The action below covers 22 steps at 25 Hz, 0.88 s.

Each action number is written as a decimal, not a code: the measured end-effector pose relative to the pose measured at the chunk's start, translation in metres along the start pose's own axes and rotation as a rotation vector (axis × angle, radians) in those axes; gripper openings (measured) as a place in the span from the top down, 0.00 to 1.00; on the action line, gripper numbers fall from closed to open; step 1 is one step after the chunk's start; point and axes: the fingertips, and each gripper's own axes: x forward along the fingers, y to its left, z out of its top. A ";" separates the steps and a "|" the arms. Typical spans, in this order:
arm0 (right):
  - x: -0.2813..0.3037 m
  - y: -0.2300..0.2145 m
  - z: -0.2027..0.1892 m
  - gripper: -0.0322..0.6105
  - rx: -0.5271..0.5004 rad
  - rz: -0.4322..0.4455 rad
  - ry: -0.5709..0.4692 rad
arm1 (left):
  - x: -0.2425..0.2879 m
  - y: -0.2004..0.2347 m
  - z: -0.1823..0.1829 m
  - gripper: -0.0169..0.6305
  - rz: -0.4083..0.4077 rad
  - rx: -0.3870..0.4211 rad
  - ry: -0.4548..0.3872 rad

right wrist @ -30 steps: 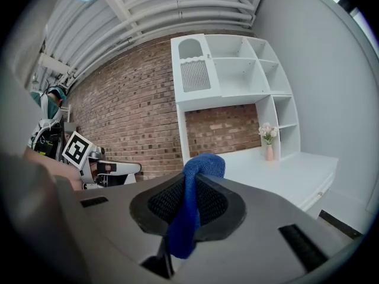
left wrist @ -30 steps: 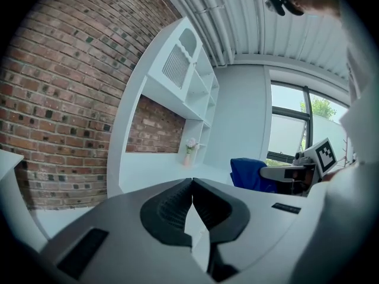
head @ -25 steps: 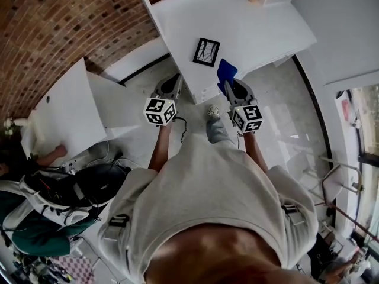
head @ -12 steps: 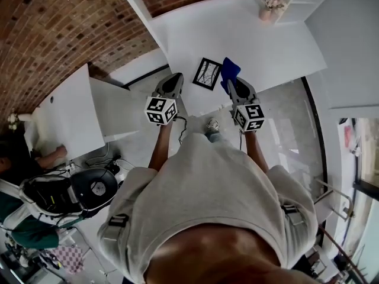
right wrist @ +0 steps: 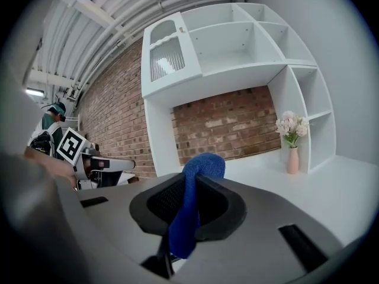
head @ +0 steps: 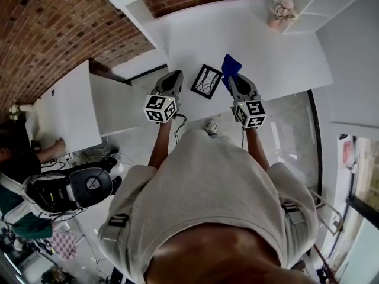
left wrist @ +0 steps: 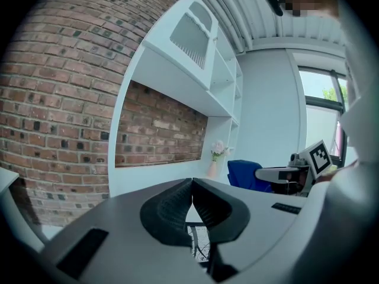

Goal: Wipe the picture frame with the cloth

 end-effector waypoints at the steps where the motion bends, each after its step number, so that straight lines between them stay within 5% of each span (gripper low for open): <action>1: 0.003 -0.002 -0.001 0.85 0.002 0.006 0.005 | 0.002 0.002 0.000 0.95 0.007 -0.003 0.002; 11: 0.013 -0.023 -0.019 0.85 0.004 0.012 0.054 | 0.016 0.009 -0.003 0.95 0.014 0.010 0.032; 22: 0.019 -0.024 -0.038 0.85 0.008 -0.070 0.105 | 0.026 0.016 -0.018 0.95 -0.092 0.020 0.076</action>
